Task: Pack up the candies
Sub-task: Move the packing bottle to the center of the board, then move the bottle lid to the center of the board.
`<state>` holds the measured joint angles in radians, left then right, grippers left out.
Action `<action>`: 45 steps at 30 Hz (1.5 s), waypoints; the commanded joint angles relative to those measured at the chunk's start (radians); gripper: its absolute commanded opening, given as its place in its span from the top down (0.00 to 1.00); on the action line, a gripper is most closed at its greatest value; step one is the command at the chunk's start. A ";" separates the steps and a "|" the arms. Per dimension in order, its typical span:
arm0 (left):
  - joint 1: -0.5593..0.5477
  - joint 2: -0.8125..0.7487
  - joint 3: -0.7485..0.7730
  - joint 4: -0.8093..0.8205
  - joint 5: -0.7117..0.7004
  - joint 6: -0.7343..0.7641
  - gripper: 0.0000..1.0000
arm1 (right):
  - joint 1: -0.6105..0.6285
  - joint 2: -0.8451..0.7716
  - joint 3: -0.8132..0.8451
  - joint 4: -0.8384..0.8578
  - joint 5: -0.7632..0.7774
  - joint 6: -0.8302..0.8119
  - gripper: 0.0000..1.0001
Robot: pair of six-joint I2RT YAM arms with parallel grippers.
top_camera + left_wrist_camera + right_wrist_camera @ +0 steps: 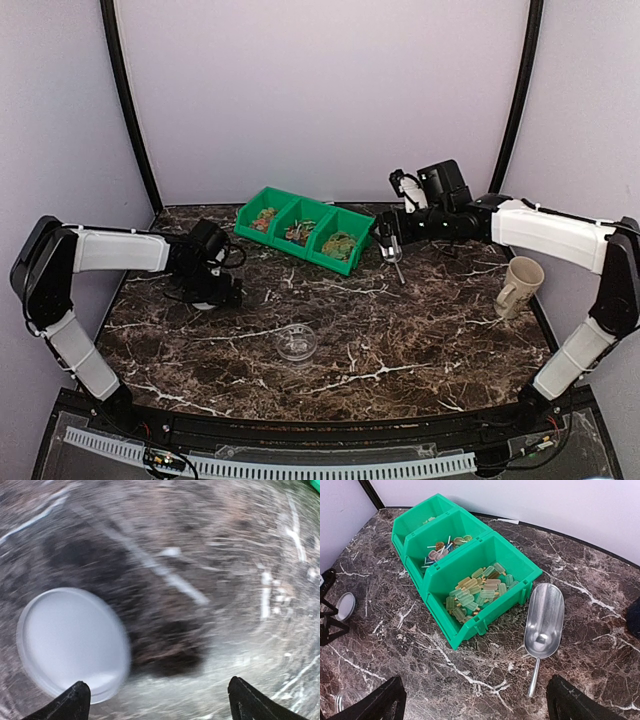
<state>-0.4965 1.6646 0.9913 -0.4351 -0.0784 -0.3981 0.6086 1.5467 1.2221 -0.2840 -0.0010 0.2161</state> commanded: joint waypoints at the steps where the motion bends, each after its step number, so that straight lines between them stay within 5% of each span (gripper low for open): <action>1: 0.052 -0.084 -0.056 -0.024 -0.073 -0.029 0.01 | 0.008 0.063 0.043 0.024 0.058 0.035 0.02; 15: 0.059 -0.027 0.122 -0.019 -0.014 0.010 0.01 | 0.033 0.228 0.135 -0.007 0.128 0.074 0.00; 26: 0.061 -0.006 0.008 0.033 0.057 -0.087 0.01 | 0.034 0.208 0.113 -0.003 0.133 0.056 0.01; 45: 0.145 -0.029 -0.116 0.002 -0.019 -0.183 0.01 | 0.036 0.208 0.099 0.005 0.130 0.027 0.02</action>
<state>-0.3820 1.6684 0.9264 -0.4038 -0.0906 -0.5453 0.6361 1.7748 1.3182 -0.2993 0.1215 0.2604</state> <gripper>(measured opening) 0.989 0.976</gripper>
